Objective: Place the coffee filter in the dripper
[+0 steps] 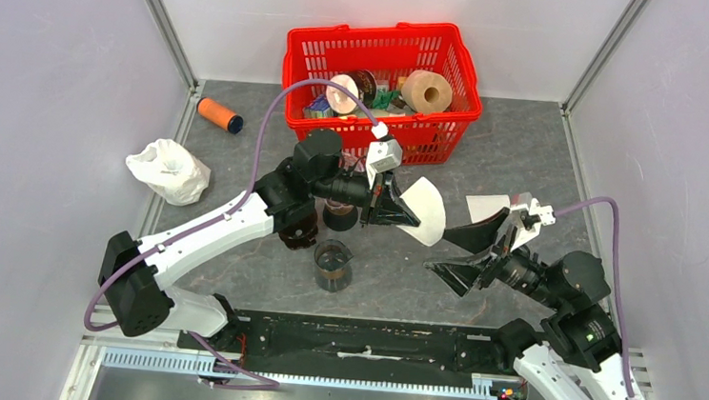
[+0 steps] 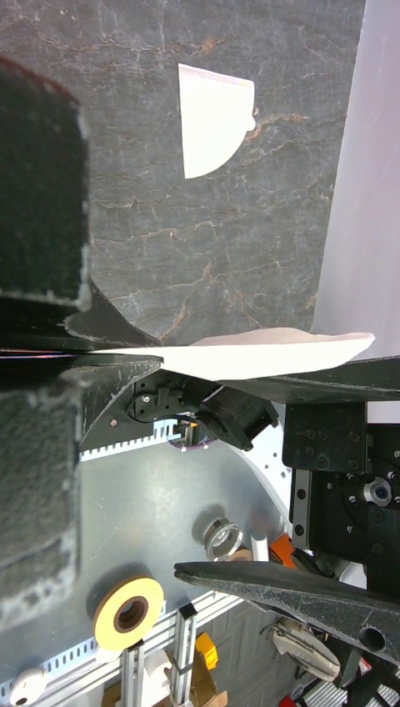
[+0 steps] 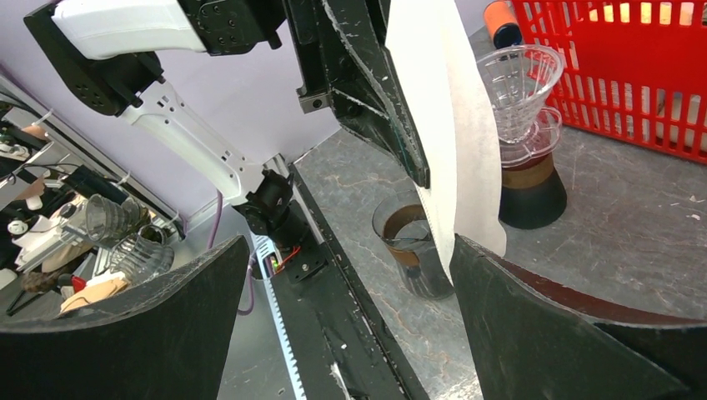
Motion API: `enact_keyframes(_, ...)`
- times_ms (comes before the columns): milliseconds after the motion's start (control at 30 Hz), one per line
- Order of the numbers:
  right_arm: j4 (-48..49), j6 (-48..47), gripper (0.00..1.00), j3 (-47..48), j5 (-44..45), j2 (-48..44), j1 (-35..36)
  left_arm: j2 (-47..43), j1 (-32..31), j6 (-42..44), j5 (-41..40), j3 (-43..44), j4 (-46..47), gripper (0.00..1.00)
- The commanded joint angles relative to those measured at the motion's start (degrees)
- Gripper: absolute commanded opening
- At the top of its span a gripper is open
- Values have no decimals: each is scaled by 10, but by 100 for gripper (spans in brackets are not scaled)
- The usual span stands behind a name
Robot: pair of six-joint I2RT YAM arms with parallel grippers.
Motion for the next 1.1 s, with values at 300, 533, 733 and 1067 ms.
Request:
enact_keyframes(300,86,21,97,-8,-4,29,2,6,0,-25,8,6,19,2)
enact_keyframes(533,146,43,97,-22,-6,49,2,8,0,-27,9,5,18,2)
enact_keyframes(733,200,59,97,-30,0,72,2,11,0,-27,18,4,18,2)
enact_keyframes(1067,255,93,91,-38,-19,112,3,13,0,-27,27,2,20,2)
